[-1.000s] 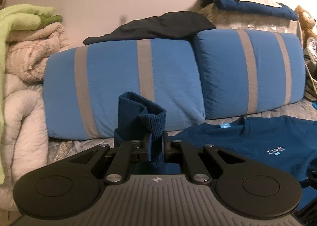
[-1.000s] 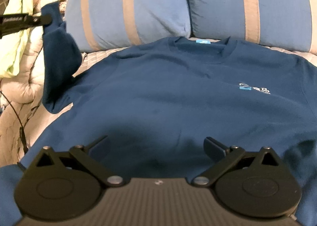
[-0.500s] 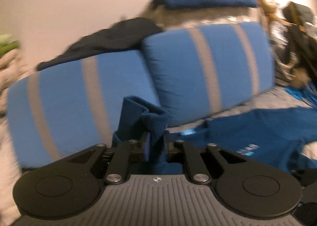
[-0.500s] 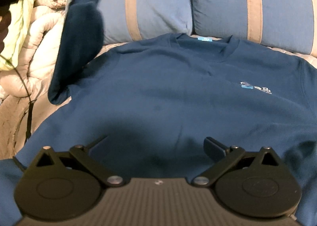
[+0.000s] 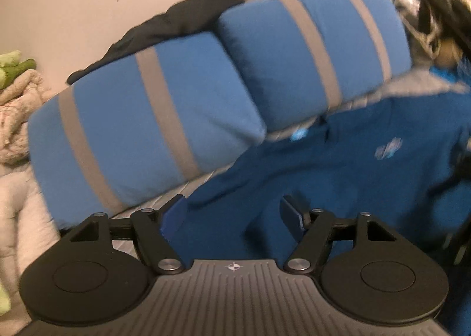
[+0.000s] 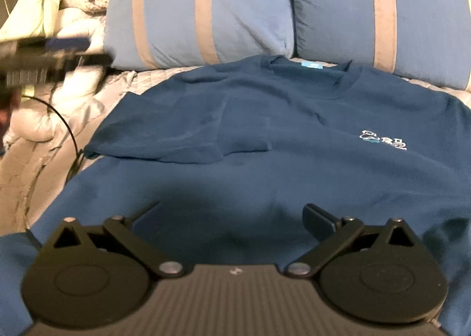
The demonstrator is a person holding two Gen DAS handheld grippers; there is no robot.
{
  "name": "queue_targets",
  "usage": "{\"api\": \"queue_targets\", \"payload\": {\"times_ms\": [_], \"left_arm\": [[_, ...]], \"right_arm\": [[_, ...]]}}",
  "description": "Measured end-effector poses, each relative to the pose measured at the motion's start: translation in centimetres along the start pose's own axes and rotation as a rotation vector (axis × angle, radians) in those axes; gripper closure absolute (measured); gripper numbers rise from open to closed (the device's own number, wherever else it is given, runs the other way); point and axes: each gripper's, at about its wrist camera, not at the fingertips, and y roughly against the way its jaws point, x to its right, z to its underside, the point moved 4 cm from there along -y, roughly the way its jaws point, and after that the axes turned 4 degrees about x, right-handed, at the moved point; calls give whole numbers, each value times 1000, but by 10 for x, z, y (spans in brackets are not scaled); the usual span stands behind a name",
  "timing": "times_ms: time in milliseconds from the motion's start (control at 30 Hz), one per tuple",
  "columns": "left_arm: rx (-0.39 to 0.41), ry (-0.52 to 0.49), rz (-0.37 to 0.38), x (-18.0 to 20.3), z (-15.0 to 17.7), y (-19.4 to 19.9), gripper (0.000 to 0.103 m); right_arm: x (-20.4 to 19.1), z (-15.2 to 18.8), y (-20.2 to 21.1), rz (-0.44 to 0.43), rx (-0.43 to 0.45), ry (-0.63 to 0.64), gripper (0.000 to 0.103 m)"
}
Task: Fold clothes
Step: 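Open the left tool to release the sleeve, then move the right tool over the sweatshirt and grasp its edge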
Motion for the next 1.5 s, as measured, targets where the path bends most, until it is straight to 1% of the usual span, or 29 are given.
{"api": "queue_targets", "payload": {"times_ms": [67, 133, 233, 467, 700, 833, 967, 1167, 1300, 1400, 1467, 1500], "left_arm": [[-22, -23, -17, -6, 16, 4, 33], [-38, -31, -26, -12, 29, 7, 33], [-55, -25, -41, -19, 43, 11, 33], [-79, -3, -36, -26, 63, 14, 33], [-72, -13, -36, -27, 72, 19, 33], [-71, -12, -37, -29, 77, 22, 33], [-70, -50, -57, -27, 82, 23, 33], [-84, -62, -61, -28, 91, 22, 33], [-93, -67, -69, -28, 96, 21, 33], [-92, -85, -72, -27, 98, 21, 33], [-93, -98, -77, -26, 99, 20, 33], [-93, -104, -80, -25, 100, 20, 33]], "right_arm": [[1, -3, 0, 7, -18, 0, 0], [1, -8, 1, 40, -37, 24, 0], [-4, -19, 4, 81, -43, 109, 0], [-24, -29, -18, 83, -23, 445, 2], [-45, -39, -39, 81, 0, 778, 12], [-62, -37, -48, 42, 46, 929, 16], [-77, -30, -61, 4, 62, 1055, 20], [-96, -15, -80, -13, 73, 1212, 30], [-105, -5, -91, -7, 78, 1306, 44], [-110, -2, -97, -7, 78, 1345, 51], [-111, -1, -100, -5, 72, 1359, 58], [-111, -1, -101, -2, 68, 1362, 64]]}}
